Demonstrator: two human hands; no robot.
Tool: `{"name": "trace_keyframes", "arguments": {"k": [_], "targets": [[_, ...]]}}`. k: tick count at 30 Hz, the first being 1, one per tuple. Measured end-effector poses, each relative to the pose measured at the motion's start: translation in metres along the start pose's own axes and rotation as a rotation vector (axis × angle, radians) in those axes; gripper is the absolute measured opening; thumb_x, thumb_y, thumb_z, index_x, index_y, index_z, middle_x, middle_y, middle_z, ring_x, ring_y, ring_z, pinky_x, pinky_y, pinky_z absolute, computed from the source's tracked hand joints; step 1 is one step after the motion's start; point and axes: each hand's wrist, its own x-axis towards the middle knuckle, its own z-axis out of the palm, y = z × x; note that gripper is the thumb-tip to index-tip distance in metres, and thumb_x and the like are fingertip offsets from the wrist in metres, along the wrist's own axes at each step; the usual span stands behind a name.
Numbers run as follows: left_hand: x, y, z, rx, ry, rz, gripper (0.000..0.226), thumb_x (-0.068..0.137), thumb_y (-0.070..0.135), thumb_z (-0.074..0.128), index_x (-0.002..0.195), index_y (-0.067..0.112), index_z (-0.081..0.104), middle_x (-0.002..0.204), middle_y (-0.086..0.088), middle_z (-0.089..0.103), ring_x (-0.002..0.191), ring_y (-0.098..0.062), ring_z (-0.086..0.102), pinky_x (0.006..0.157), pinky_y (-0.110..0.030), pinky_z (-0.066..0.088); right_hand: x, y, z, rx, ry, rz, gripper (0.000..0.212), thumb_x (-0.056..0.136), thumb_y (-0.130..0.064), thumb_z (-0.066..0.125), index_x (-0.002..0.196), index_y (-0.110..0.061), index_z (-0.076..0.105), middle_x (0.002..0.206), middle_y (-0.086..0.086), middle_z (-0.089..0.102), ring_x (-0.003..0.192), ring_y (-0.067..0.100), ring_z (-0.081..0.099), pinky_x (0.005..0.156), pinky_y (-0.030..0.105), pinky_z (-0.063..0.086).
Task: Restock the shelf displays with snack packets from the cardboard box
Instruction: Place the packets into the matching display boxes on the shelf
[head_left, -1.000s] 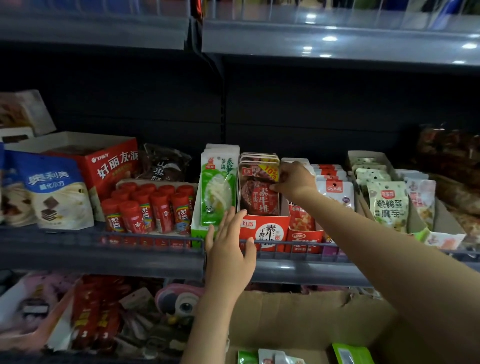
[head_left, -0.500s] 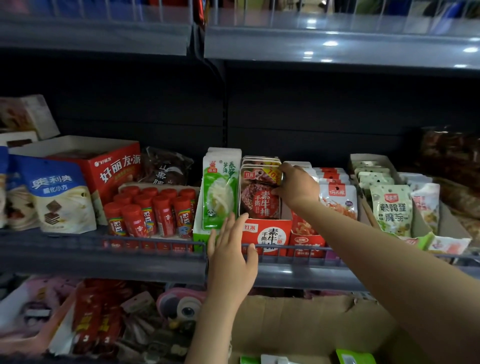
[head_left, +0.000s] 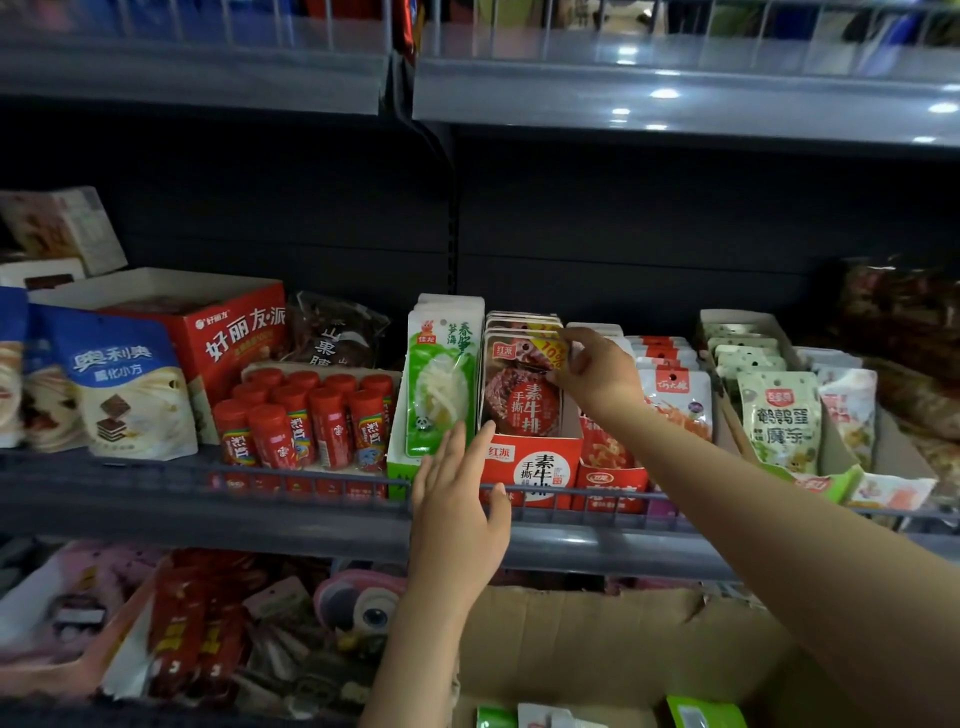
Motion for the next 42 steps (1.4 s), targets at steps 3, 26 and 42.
{"name": "trace_keyframes", "arguments": {"k": [3,26,42], "targets": [[-0.003,0.004,-0.002,0.022,-0.001,0.023,0.062,0.097,0.029,0.044,0.149,0.039,0.010,0.158,0.012,0.002,0.143,-0.003,-0.003,0.114,-0.025,-0.008,-0.020,0.004,-0.005,0.133,0.041,-0.028,0.043,0.086,-0.020,0.067,0.127,-0.020,0.055,0.081,0.001,0.060,0.068,0.009,0.055,0.055,0.017,0.043],[-0.104,0.040,0.070,0.000,-0.492,0.058,0.027,0.093,0.015,0.050,0.118,0.021,0.060,0.111,0.007,0.053,0.096,-0.009,0.053,0.087,-0.026,0.046,-0.234,0.137,-0.034,0.219,-0.181,0.217,0.021,0.079,-0.025,0.075,0.098,-0.024,0.067,0.078,-0.006,0.063,0.069,0.002,0.056,0.062,0.007,0.040],[-0.145,0.014,0.139,0.198,-1.140,-0.241,0.027,0.093,0.023,0.054,0.117,0.015,0.063,0.115,-0.002,0.063,0.085,-0.014,0.054,0.066,-0.021,0.039,-0.273,0.211,0.009,-0.144,-1.072,0.311,0.034,0.084,-0.030,0.068,0.115,-0.018,0.067,0.115,0.000,0.065,0.106,0.016,0.059,0.087,0.022,0.042]]}}
